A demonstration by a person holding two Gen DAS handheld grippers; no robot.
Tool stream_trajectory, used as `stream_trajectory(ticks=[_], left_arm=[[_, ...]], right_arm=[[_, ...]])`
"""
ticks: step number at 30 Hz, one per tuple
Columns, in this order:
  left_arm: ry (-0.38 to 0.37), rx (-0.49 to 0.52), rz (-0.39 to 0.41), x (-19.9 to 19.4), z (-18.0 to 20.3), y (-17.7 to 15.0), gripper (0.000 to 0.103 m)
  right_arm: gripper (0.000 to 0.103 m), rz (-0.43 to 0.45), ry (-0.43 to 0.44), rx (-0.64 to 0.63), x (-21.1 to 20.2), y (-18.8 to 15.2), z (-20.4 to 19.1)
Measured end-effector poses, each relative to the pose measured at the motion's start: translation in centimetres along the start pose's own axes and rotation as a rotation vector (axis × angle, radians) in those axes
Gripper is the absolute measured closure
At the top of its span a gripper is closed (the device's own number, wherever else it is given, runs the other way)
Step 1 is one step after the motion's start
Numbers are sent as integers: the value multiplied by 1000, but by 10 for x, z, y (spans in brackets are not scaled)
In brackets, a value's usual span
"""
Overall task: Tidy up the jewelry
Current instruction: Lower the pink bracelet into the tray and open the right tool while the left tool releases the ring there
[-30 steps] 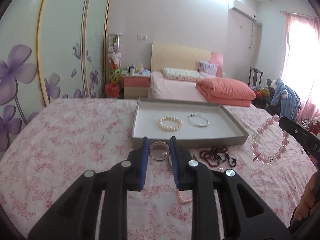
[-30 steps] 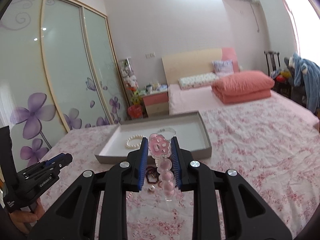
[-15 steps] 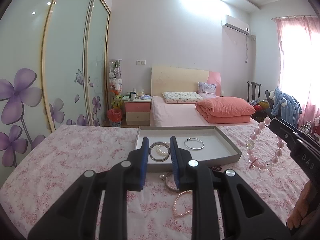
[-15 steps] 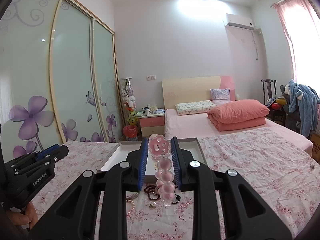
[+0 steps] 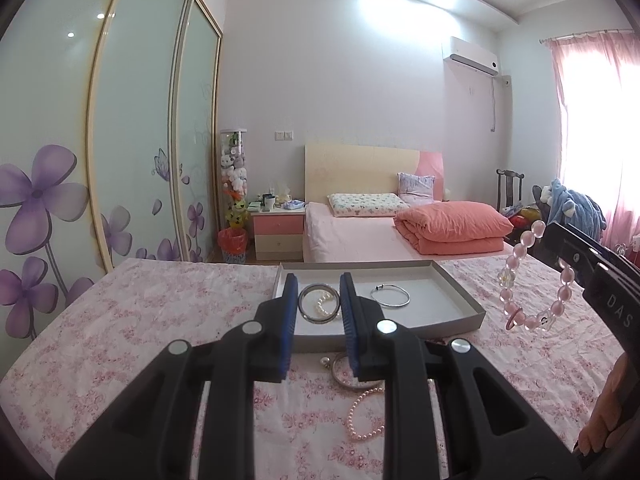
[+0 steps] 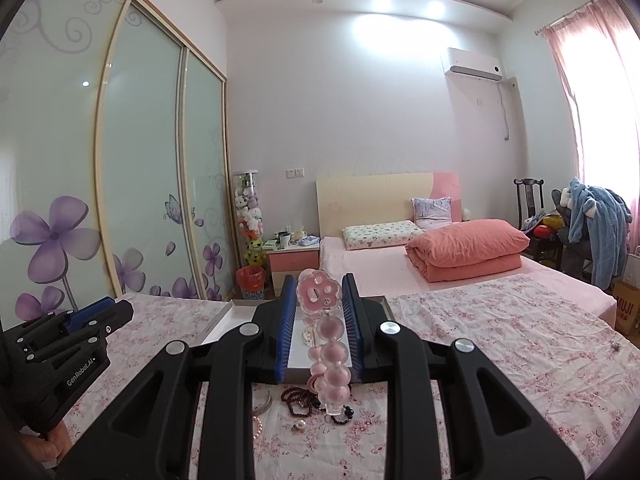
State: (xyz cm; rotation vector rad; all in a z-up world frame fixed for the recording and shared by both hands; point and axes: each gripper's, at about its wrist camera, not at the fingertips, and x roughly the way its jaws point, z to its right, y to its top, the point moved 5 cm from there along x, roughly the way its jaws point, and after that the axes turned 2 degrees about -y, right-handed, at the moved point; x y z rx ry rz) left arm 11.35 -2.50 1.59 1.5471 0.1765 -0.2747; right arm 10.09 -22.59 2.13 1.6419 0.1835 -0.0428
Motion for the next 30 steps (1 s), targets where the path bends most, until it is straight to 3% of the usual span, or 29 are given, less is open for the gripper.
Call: stream_trajectory(ticks=[20, 30], left_arm=[[-10, 2, -16, 7, 1, -2, 81], [-29, 18, -20, 49, 6, 7, 81]], right_arm=[[78, -1, -1, 0, 2, 1, 1], [78, -13, -14, 9, 40, 7, 4]])
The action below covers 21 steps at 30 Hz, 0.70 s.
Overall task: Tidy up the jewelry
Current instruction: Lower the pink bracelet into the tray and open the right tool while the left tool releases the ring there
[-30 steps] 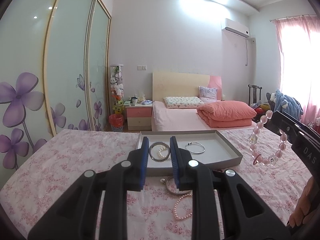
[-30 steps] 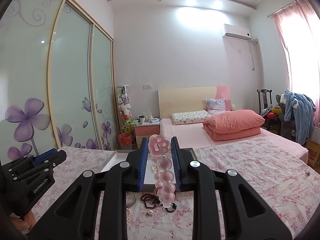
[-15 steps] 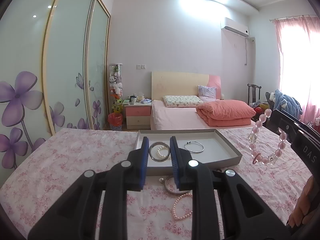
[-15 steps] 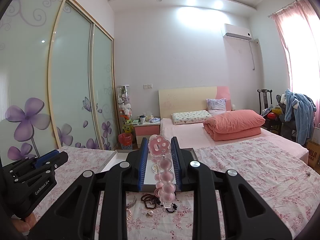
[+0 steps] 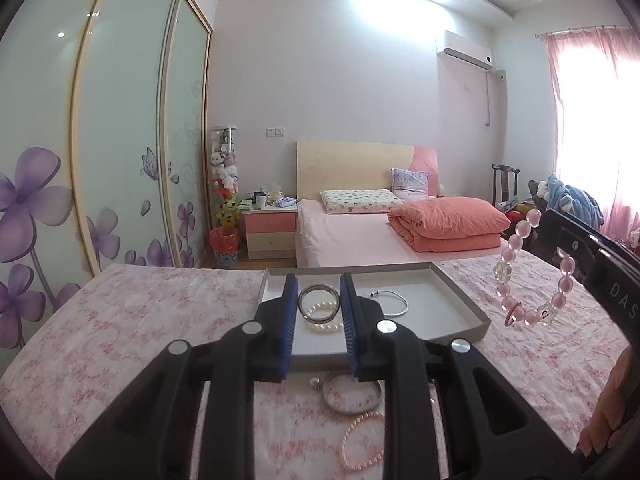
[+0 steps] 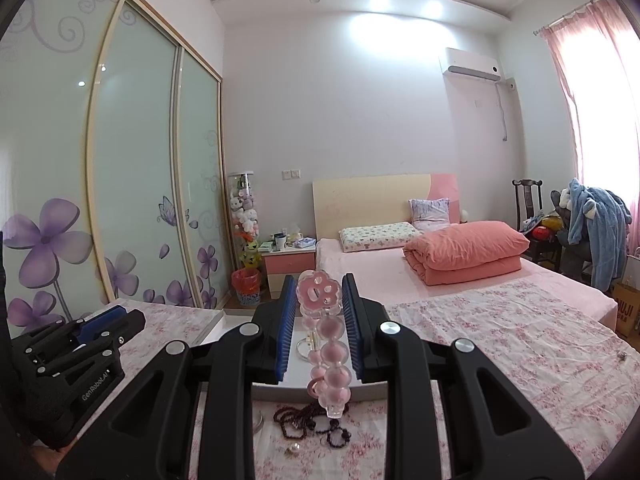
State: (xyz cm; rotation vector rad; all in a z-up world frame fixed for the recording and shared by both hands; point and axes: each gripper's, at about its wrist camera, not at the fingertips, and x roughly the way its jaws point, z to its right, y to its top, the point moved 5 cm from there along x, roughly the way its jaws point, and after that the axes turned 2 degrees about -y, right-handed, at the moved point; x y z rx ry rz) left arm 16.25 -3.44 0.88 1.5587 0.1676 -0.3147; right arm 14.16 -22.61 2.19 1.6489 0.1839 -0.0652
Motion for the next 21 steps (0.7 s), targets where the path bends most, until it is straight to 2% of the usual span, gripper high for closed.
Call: stream_trajectory(ticks=[5, 12, 21], left_arm=[[-13, -9, -35, 33, -2, -3, 81], [-38, -42, -120, 91, -12, -10, 81], [-59, -37, -217, 155, -13, -23, 81]], right_arm=[[78, -52, 0, 25, 30, -6, 2], [78, -177, 16, 64, 89, -26, 5], [78, -315, 47, 113, 147, -49, 0]])
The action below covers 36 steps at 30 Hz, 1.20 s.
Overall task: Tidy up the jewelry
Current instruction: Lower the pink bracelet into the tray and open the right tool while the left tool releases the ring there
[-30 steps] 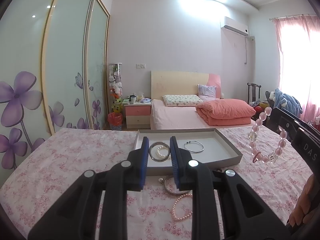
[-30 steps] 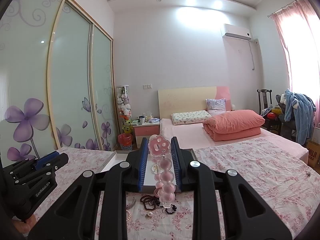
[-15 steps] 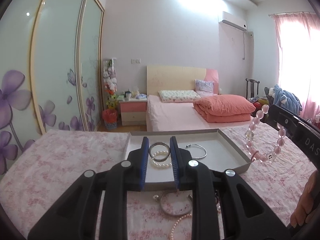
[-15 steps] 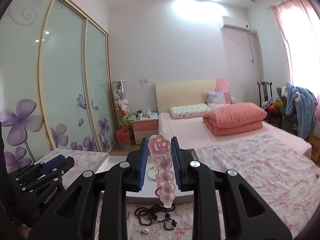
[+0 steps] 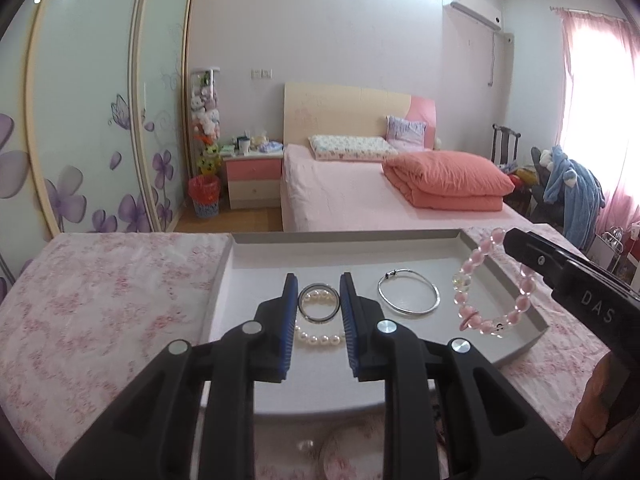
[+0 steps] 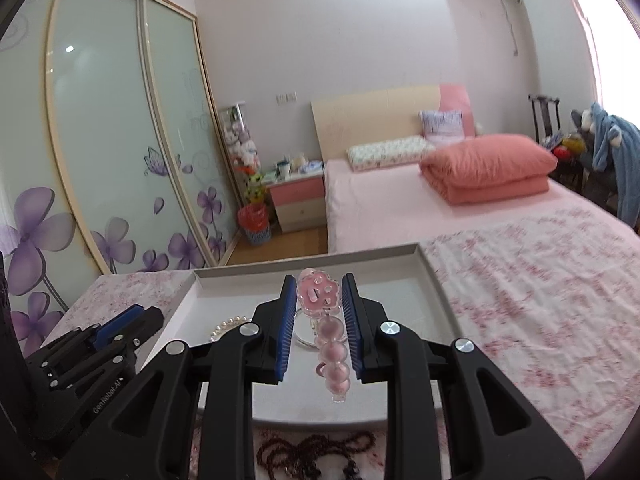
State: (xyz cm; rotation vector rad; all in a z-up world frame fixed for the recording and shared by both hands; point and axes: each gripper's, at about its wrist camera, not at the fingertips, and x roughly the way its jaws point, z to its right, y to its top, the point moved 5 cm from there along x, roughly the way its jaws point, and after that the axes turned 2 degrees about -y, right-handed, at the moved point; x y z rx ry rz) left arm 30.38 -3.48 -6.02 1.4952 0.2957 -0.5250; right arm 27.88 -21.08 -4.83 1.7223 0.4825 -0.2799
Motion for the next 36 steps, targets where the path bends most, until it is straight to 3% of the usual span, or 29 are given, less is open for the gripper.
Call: stream_trajectory(ticks=[11, 14, 27, 36], left_arm=[[-15, -12, -77, 41, -1, -4, 80], [1, -21, -72, 41, -9, -3, 69], [51, -69, -17, 11, -29, 13, 68], [61, -69, -33, -40, -38, -11, 63]], right_arm=[[77, -90, 10, 37, 29, -7, 4], [64, -63, -8, 44, 21, -4, 9], [63, -35, -31, 29, 2, 3, 12], [63, -80, -33, -6, -30, -16, 18]])
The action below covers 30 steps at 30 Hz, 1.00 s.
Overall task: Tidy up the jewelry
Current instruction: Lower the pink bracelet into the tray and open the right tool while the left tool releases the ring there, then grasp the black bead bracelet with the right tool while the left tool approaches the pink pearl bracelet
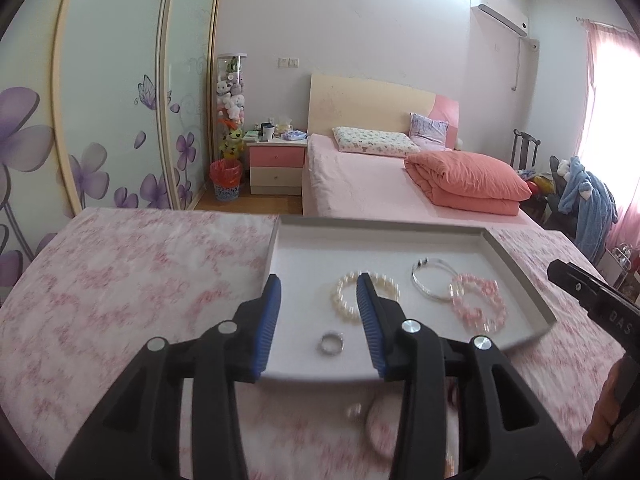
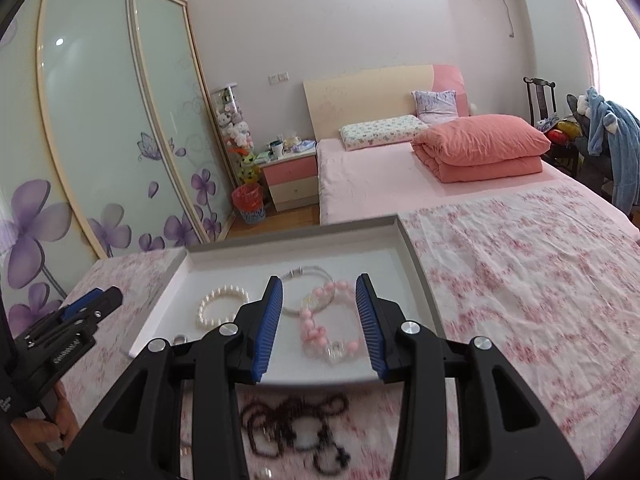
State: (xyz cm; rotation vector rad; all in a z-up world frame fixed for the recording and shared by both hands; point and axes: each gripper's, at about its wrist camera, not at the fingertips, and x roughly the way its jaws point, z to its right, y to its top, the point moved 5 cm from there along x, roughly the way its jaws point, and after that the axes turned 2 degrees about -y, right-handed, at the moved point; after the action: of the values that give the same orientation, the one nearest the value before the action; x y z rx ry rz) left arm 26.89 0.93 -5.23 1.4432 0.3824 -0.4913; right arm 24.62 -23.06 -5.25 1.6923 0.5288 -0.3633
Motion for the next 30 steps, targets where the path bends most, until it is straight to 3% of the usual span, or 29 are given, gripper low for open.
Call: stream_trajectory(ticks=[6, 14, 16, 19, 30], left_arm=[[-7, -13, -43, -32, -10, -32, 56], [-23, -13, -132, -45, -14, -71, 49], [-32, -9, -141, -46, -12, -75, 47], [-42, -4, -147, -48, -8, -80, 46], [-58, 2, -175, -45, -3, -88, 45]], right_arm=[[63, -102, -16, -43, -11, -33, 8], [63, -274, -37, -103, -10, -81, 18], [63, -295, -32, -115, -8, -86, 16], [51, -324, -35, -141, -2, -91, 11], [46, -353, -50, -216, 24, -91, -7]])
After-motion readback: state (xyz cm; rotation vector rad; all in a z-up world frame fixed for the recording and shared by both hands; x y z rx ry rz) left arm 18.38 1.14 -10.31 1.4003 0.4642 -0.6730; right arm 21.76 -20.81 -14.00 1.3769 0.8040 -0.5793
